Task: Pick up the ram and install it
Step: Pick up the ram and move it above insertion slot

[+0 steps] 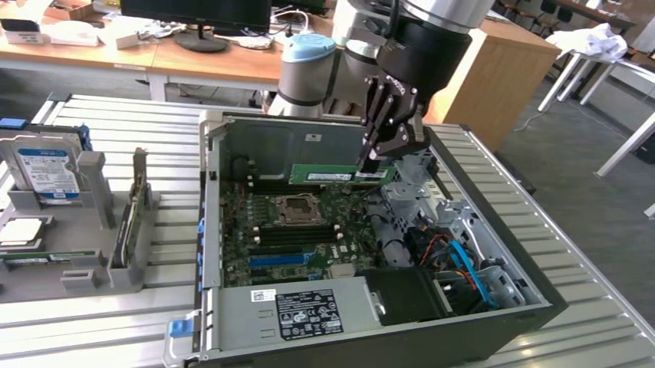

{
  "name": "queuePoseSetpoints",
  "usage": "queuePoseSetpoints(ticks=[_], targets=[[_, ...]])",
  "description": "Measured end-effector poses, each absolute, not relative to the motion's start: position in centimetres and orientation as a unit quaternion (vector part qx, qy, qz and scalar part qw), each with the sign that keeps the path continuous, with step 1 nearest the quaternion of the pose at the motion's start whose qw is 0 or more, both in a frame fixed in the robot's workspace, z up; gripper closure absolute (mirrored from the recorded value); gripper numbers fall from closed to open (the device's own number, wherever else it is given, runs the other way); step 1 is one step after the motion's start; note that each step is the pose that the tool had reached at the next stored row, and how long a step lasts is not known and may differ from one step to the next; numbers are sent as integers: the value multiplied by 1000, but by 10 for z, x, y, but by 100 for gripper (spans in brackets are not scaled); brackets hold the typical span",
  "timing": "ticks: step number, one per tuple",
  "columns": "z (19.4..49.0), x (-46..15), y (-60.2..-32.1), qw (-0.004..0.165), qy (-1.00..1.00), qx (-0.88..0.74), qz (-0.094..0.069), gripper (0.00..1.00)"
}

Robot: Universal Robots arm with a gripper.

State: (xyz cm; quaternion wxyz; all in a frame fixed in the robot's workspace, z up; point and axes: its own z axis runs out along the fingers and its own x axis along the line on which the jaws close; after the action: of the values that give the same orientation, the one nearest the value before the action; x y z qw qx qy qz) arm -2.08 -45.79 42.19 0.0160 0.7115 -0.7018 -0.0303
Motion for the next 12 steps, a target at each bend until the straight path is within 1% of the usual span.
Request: queuePoseSetpoints(ticks=[12], targets=[[422,-21,-457,16,-702,712,-30,88]])
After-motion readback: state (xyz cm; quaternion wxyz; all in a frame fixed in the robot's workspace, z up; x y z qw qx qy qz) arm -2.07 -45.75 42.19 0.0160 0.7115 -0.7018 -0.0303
